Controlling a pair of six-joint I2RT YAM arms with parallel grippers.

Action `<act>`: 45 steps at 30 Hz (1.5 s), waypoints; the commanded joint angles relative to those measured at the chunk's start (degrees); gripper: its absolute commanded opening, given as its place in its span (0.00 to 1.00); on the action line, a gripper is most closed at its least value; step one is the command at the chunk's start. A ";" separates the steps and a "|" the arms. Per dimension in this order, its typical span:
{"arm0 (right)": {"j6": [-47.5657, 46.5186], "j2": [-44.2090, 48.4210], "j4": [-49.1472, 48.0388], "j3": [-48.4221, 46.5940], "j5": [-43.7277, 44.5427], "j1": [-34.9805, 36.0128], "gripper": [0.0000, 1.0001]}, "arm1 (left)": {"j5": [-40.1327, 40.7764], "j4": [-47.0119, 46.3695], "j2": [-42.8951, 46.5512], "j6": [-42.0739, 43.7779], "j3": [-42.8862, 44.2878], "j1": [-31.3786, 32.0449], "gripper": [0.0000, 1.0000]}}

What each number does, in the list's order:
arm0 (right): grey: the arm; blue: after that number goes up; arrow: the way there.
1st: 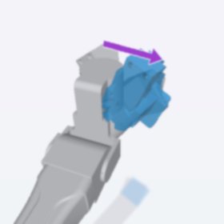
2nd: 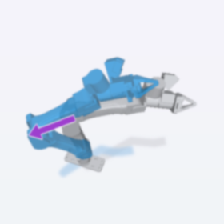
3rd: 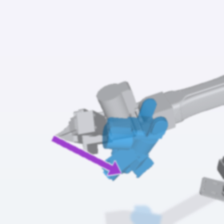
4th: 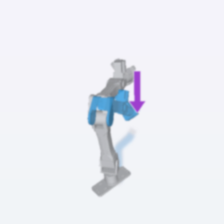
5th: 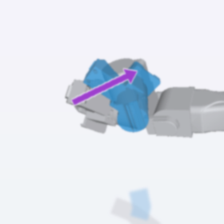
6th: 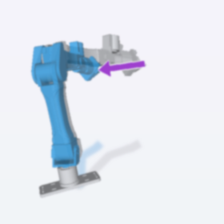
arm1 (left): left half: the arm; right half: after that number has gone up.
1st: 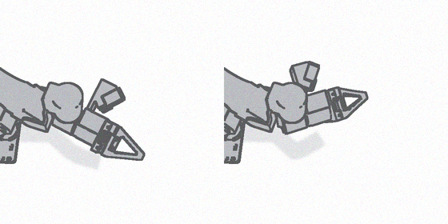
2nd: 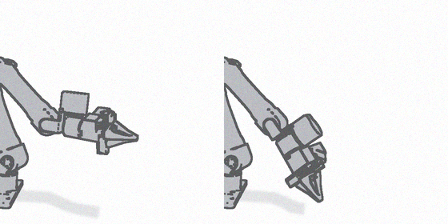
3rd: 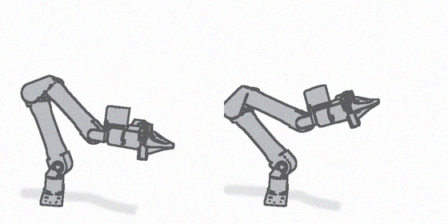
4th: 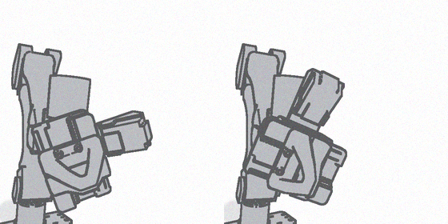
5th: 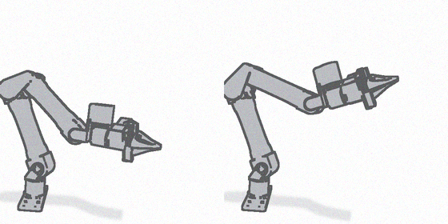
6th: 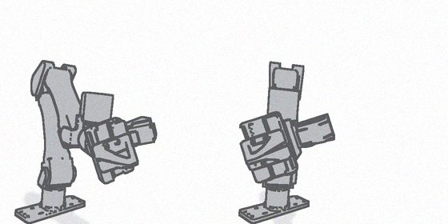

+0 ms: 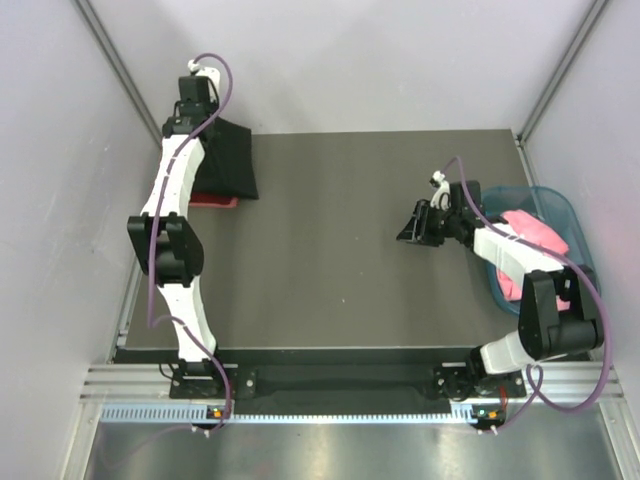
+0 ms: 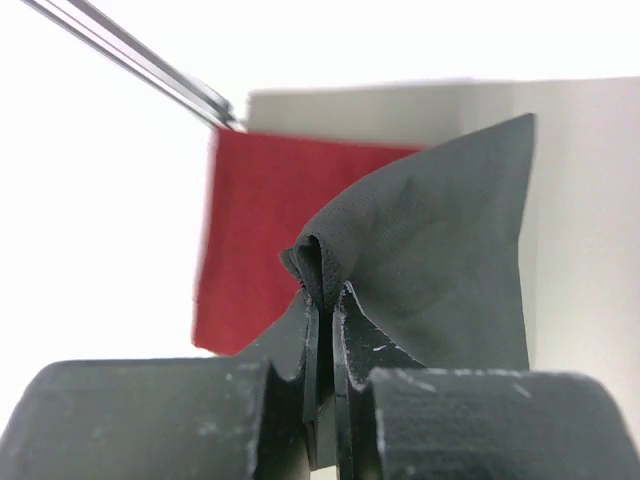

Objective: Fold and stack the t-shirts
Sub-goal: Neatly place the folded tshirt to the corner

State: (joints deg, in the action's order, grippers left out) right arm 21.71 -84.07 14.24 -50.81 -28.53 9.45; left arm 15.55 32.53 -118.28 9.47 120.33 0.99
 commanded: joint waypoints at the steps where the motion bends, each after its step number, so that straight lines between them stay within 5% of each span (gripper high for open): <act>1: -1.59 -0.48 -1.94 -3.24 -0.38 -0.93 0.40 | 2.03 -5.81 -0.90 3.44 3.85 -2.75 0.00; 14: -1.76 -1.71 -2.46 -3.42 -0.56 -2.16 0.40 | -7.02 -11.51 -10.73 2.66 4.64 -10.66 0.00; 20: -1.94 -3.02 -2.38 -3.77 0.23 -2.07 0.40 | -5.97 -13.20 -21.01 0.37 13.24 -13.39 0.05; 23: -2.03 -3.81 -2.02 -4.30 0.76 -2.16 0.41 | -3.26 -13.72 -24.54 -1.21 16.86 -14.09 0.27; 24: -2.20 -3.82 -1.85 -4.56 1.02 -2.16 0.41 | -1.85 -14.25 -24.80 -2.26 17.04 -14.18 0.52; 28: -2.29 -3.99 -1.93 -4.04 1.11 -2.24 0.41 | 0.80 -11.98 -22.09 -6.91 16.34 -14.27 0.64; 33: -2.03 -3.82 -2.37 -3.69 0.85 -2.07 0.42 | -7.62 -7.40 -13.84 -15.52 7.84 -14.09 0.68; 41: -1.50 -1.45 -3.95 -1.84 -2.31 -2.16 0.43 | -7.99 4.29 -7.59 -24.84 2.02 -16.10 0.68; 45: -1.24 -0.74 -4.48 -1.40 -3.63 -2.16 0.43 | -17.36 -3.33 0.91 -37.37 -12.96 -20.06 0.68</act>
State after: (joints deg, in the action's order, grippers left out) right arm 20.75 -87.77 13.10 -52.49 -29.95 7.73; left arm 5.37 31.90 -124.49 -15.90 116.18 -15.09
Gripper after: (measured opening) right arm 0.433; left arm 0.685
